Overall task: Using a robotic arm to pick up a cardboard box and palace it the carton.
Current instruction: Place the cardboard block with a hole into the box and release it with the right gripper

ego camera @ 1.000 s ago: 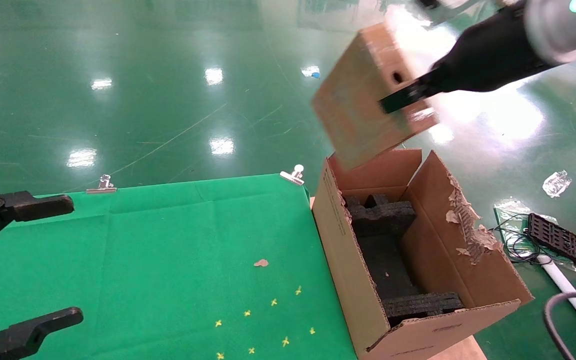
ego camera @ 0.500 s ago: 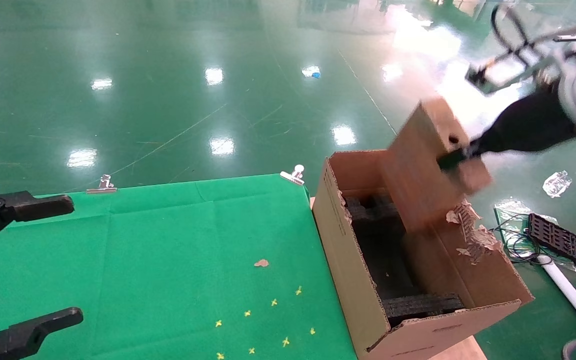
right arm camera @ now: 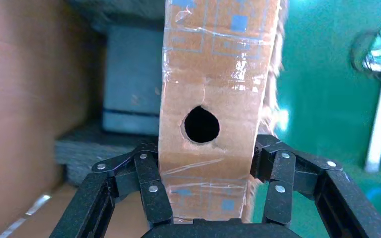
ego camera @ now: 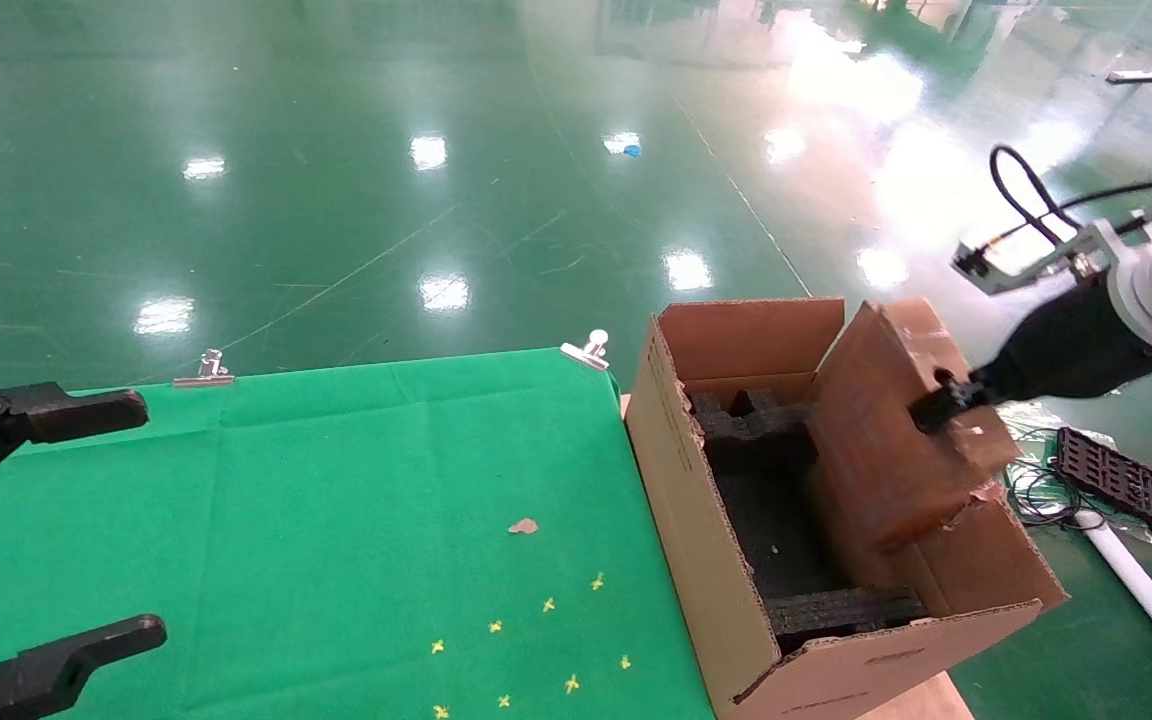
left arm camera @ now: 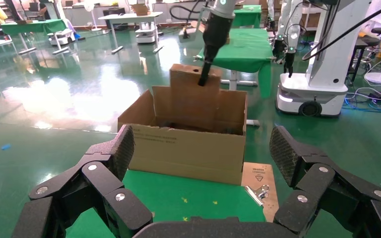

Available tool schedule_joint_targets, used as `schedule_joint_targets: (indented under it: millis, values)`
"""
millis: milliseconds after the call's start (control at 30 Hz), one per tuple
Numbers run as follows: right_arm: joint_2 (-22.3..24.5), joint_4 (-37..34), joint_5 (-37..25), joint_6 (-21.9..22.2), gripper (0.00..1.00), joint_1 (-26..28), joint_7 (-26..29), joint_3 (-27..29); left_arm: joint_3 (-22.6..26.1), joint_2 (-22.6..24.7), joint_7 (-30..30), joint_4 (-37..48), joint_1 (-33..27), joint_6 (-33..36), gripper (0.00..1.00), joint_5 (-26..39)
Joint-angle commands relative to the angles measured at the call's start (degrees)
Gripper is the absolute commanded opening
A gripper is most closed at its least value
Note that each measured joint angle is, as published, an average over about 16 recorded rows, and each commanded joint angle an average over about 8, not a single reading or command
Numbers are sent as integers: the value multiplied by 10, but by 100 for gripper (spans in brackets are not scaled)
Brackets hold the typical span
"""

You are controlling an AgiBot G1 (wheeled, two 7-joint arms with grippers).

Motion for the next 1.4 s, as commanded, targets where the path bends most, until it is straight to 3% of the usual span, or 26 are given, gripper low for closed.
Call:
schedule_joint_targets:
  millis: [33,400,933,1267,1300,1400]
  values:
    - [-1,-10,-4,0,0,-8,0,-5,0,0,0,0,0,0,100,0]
    - [-27,-61,-4,32,0,-73,-6,-21,0,0,0,0,0,0,100,0]
    - [-88,-137,7,133,0,-185,-14,-27,1,0,0,0,0,0,100,-1]
    - [-133,-201,37,187,0,-256,-58,-16,1,-1,1,0,0,-1,100,-1]
    - [-136,-208,40,188,6,-260,-64,-14,1,-1,1,0,0,-1,100,-1]
    - [-144,-229,51,185,44,-267,-84,-9,1,-1,1,0,0,-1,100,-1]
